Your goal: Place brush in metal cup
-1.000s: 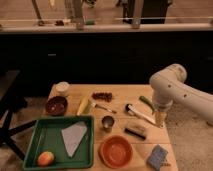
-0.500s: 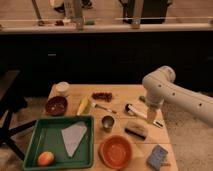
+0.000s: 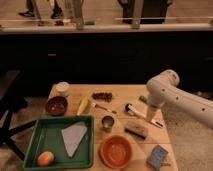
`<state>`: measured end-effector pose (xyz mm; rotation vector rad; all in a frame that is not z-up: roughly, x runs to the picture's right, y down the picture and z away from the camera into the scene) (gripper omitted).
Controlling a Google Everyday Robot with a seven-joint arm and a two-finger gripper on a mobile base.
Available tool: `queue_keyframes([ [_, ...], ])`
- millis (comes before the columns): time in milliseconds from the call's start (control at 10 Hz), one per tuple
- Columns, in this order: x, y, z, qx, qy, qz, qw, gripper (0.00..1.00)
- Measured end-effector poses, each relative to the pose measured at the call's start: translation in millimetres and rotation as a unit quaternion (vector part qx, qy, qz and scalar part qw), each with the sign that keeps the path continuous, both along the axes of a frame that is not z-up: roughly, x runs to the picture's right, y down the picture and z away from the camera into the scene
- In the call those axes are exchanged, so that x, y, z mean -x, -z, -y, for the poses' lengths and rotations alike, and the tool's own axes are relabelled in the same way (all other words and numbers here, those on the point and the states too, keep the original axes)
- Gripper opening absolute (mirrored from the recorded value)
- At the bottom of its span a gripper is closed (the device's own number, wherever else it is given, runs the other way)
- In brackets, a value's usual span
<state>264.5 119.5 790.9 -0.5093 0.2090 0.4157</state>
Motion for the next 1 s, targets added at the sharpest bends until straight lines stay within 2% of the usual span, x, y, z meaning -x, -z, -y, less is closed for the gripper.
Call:
queue_keyframes([
  [400, 3, -28.6, -7, 0.012, -0.003, 0.004, 0.9999, 0.80],
  [700, -2, -45.6, -15, 0.029, -0.005, 0.005, 0.9996, 0.80],
  [800, 0, -51.7, -18, 0.036, -0.001, 0.009, 0.9993, 0.80],
  [1000, 8, -66.2, -24, 0.056, 0.012, 0.034, 0.9978, 0.80],
])
